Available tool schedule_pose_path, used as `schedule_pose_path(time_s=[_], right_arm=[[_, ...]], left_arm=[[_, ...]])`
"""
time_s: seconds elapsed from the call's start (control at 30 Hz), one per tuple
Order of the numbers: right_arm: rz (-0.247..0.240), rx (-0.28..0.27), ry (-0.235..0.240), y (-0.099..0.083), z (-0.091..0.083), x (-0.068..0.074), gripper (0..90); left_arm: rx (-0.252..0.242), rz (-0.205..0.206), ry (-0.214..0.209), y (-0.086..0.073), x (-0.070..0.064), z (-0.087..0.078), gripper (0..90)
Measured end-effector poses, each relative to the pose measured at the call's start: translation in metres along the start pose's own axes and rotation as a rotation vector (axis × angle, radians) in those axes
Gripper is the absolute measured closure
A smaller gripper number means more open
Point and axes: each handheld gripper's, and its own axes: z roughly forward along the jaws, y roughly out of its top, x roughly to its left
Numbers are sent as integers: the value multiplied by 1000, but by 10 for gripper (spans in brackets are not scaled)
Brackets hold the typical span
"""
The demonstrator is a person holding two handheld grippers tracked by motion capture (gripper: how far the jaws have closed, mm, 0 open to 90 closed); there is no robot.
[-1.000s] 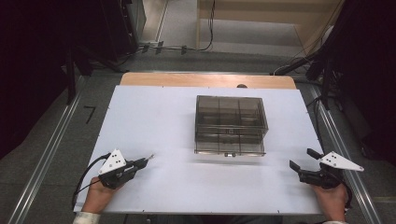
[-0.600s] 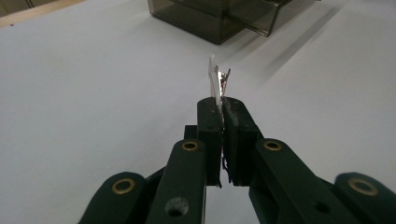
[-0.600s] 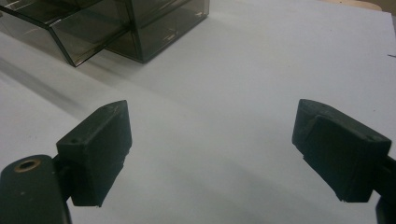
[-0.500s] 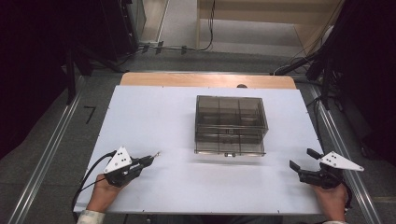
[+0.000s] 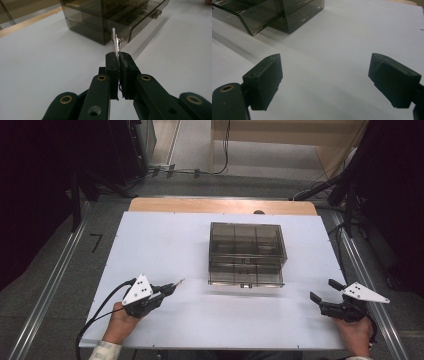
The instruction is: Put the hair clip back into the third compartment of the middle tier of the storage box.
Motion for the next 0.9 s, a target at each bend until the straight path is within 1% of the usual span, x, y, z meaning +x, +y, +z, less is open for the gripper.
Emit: schedule_pose_path(time_s=[0.07, 0.13, 0.17, 0.2, 0.23, 0.27, 0.3, 0.37, 0.43, 0.5, 0.57, 0.6, 0.63, 0.77, 0.9], right_arm=[[1, 1, -1, 0, 0, 0, 107], [0, -1, 1, 0, 0, 0, 108], [0, -2, 2, 0, 0, 0, 108], [0, -1, 2, 0, 0, 0, 108], [2, 1, 3, 0, 0, 0, 108], [2, 1, 2, 0, 0, 0, 108], [3, 2, 2, 0, 0, 0, 107], [1, 2, 2, 0, 0, 0, 108], [0, 0, 4, 0, 0, 0, 107], [1, 0, 4, 0, 0, 0, 108], [0, 0, 4, 0, 0, 0, 108], [0, 0, 4, 0, 0, 0, 108], [0, 0, 4, 0, 0, 0, 108], [0, -1, 4, 0, 0, 0, 108], [0, -1, 4, 0, 0, 0, 108]], left_arm=[[-8, 2, -12, 5, -3, 6, 866], [-5, 14, -18, 9, -6, 13, 866], [-20, 6, -28, 11, -7, 15, 866], [-15, 6, -32, 12, -8, 17, 866], [-6, 23, -26, 15, -10, 20, 866], [-9, 26, -33, 17, -12, 22, 866], [-23, 23, -43, 18, -14, 24, 866], [-7, 41, -40, 22, -17, 30, 866], [-19, 37, -56, 26, -20, 34, 866], [-6, 53, -52, 29, -24, 40, 866], [-23, 45, -69, 32, -26, 45, 867], [-16, 48, -69, 34, -28, 48, 867], [-6, 61, -67, 35, -30, 51, 867], [-21, 69, -91, 45, -38, 63, 866], [-38, 63, -106, 55, -44, 76, 867]])
